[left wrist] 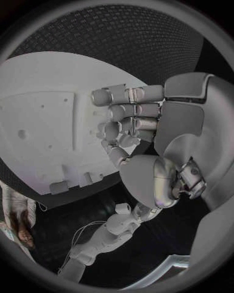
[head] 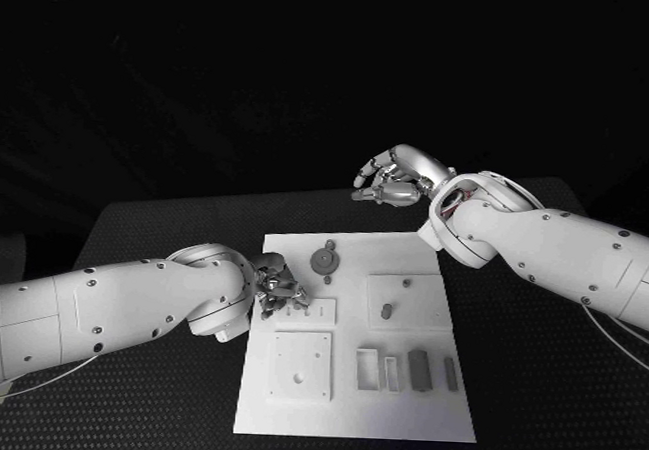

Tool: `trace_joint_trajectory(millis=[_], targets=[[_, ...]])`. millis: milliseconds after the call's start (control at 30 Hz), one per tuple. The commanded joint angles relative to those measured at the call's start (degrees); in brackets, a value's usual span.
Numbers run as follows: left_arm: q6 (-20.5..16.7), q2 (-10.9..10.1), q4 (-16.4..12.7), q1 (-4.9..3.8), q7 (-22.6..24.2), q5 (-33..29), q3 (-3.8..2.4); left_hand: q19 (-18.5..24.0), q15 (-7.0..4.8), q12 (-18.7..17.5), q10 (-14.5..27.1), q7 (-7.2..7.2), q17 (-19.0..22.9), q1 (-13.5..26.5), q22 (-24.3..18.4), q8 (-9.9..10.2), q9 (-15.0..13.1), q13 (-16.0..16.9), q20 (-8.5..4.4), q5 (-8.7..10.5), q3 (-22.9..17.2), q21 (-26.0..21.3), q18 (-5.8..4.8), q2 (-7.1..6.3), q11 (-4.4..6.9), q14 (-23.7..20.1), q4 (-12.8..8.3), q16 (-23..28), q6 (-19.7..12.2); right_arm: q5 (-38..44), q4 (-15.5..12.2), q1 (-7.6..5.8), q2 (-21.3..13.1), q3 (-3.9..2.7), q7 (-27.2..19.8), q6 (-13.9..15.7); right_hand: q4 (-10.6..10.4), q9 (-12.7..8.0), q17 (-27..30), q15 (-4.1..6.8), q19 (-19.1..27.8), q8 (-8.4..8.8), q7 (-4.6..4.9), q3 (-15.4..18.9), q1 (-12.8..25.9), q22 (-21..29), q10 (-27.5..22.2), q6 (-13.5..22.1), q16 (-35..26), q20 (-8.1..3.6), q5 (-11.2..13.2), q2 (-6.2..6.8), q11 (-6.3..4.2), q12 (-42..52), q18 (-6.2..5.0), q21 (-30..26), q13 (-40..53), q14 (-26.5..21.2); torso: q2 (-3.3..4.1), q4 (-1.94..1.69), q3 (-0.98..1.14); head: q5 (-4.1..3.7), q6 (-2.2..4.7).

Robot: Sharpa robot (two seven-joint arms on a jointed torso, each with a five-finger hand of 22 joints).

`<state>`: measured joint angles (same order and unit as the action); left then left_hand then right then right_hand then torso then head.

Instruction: Assemble the parts on the task board

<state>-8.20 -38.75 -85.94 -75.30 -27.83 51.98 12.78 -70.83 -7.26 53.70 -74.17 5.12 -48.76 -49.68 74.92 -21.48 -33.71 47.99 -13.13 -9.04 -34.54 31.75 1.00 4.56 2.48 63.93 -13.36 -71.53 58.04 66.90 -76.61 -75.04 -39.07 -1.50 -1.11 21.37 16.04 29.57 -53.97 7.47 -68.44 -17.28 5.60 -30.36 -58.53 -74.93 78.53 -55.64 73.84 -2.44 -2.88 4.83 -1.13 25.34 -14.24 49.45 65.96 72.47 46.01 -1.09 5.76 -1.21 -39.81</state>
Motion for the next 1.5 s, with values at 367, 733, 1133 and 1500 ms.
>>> trace_joint_trajectory(millis=[367, 733, 1133, 1500], targets=[[1.2, 0.1, -0.3, 0.22, -0.2, 1.1, 0.21, -1.8, -2.71, 1.6, 1.5, -4.46, 0.8, 1.8, 1.4, -0.3, -11.9, -0.2, -2.07, -1.72, -0.5, 1.7, 0.55, 0.32, 3.09, 0.3, -0.6, -2.0, 8.7, -0.1, 0.1, 0.01, 0.1, -0.04, -0.3, -1.3, -0.1, 0.1, 0.1, -0.21, 0.1, 0.32, -0.10, 0.1, 0.2, -0.6, -0.4, 0.3, -0.3, -0.20, 0.1, 0.35, 0.08, -0.3, -0.76, -0.3, 0.0, -0.1, 0.03, -0.01, 0.03, -0.09, -0.38], [0.9, 0.1, -0.6, 0.29, -0.3, 2.0, 0.22, -2.1, -2.95, 2.2, 1.2, -4.72, 1.2, 2.6, 1.4, -0.4, -12.1, -0.2, -2.28, -2.34, -0.5, 2.4, 0.62, 0.57, 3.35, 0.6, -0.9, -2.7, 9.4, -0.1, 0.0, 0.01, 0.1, -0.04, -0.3, -1.4, -0.1, 0.1, 0.1, -0.22, 0.1, 0.32, -0.10, 0.1, 0.2, -0.6, -0.4, 0.3, -0.3, -0.19, 0.1, 0.33, 0.08, -0.3, -0.76, -0.4, 0.1, -0.2, 0.01, -0.03, 0.00, -0.09, -0.33], [-0.2, 0.4, -0.7, 1.05, -0.4, 5.9, 0.20, -2.2, -3.13, 2.3, 1.2, -4.73, 1.5, 2.8, 1.4, -0.2, -12.1, -0.3, -2.37, -2.30, -0.6, 2.6, 0.66, 0.45, 3.37, 0.7, -1.1, -2.8, 9.3, -0.1, 0.0, 0.01, 0.1, -0.04, -0.3, -1.6, -0.1, 0.2, 0.1, -0.22, 0.1, 0.33, -0.09, 0.1, 0.2, -0.7, -0.4, 0.3, -0.3, -0.17, 0.1, 0.31, 0.09, -0.3, -0.76, -0.4, 0.1, -0.2, 0.03, -0.04, -0.01, -0.21, -0.41], [-0.9, 0.5, -0.7, 1.08, -0.6, 6.3, 0.20, -2.2, -3.31, 2.3, 1.2, -4.69, 1.8, 2.9, 1.3, 0.0, -12.2, -0.5, -2.42, -2.17, -0.7, 2.7, 0.66, -0.04, 3.34, 0.7, -0.9, -2.8, 9.3, -0.1, -0.1, 0.01, 0.0, -0.04, -0.3, -1.8, -0.1, 0.2, 0.1, -0.23, 0.2, 0.35, -0.08, 0.1, 0.3, -0.7, -0.4, 0.3, -0.4, -0.16, 0.1, 0.33, 0.10, -0.3, -0.76, -0.4, 0.1, -0.2, 0.01, -0.04, 0.00, -0.26, -0.32]])
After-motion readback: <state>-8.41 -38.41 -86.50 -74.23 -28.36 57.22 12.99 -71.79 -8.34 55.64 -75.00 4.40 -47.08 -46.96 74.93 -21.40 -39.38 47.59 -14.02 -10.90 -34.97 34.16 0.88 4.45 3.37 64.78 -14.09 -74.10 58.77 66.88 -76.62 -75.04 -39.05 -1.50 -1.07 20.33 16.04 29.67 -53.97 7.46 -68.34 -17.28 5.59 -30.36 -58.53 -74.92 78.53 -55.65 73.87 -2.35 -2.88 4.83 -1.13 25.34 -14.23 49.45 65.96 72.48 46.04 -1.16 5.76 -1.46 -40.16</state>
